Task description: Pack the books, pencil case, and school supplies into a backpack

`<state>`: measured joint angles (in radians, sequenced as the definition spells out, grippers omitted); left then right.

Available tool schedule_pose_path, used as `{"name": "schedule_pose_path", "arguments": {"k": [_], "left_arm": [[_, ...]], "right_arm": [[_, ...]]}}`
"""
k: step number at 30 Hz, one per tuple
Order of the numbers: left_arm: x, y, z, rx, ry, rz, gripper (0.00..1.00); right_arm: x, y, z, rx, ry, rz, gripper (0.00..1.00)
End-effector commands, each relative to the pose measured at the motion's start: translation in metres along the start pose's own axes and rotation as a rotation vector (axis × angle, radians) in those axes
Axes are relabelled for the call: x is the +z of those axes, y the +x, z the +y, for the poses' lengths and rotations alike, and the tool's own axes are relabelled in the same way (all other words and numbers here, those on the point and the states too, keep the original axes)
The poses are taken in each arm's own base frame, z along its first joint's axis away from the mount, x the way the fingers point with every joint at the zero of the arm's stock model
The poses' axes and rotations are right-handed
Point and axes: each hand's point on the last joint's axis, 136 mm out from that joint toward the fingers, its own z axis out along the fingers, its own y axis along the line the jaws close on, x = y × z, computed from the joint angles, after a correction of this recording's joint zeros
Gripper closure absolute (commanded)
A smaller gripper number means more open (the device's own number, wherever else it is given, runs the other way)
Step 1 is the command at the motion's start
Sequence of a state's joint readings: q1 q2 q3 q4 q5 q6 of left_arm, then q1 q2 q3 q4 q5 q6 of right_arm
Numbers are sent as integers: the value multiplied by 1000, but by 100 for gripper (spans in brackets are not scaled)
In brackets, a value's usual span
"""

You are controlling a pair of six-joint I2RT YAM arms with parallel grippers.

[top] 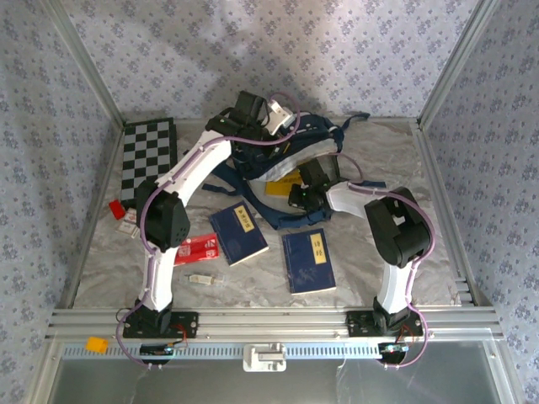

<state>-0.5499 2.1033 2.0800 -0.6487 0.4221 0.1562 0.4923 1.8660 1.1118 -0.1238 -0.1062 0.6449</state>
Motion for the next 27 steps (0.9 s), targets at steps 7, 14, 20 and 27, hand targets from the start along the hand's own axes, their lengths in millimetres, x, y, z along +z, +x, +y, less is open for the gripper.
{"name": "schedule_pose_path", "arguments": {"k": [7, 14, 20, 27], "left_arm": [[-27, -33, -6, 76, -9, -108, 100], [-27, -28, 11, 57, -54, -96, 100], [-21, -7, 24, 48, -97, -42, 100], [-12, 10, 23, -2, -78, -14, 97]], "right_arm": [[-13, -85, -1, -24, 4, -293, 97], [-25, -71, 26, -87, -125, -256, 98], [-72, -42, 32, -123, -136, -236, 92], [-131, -3, 29, -126, -224, -180, 77]]}}
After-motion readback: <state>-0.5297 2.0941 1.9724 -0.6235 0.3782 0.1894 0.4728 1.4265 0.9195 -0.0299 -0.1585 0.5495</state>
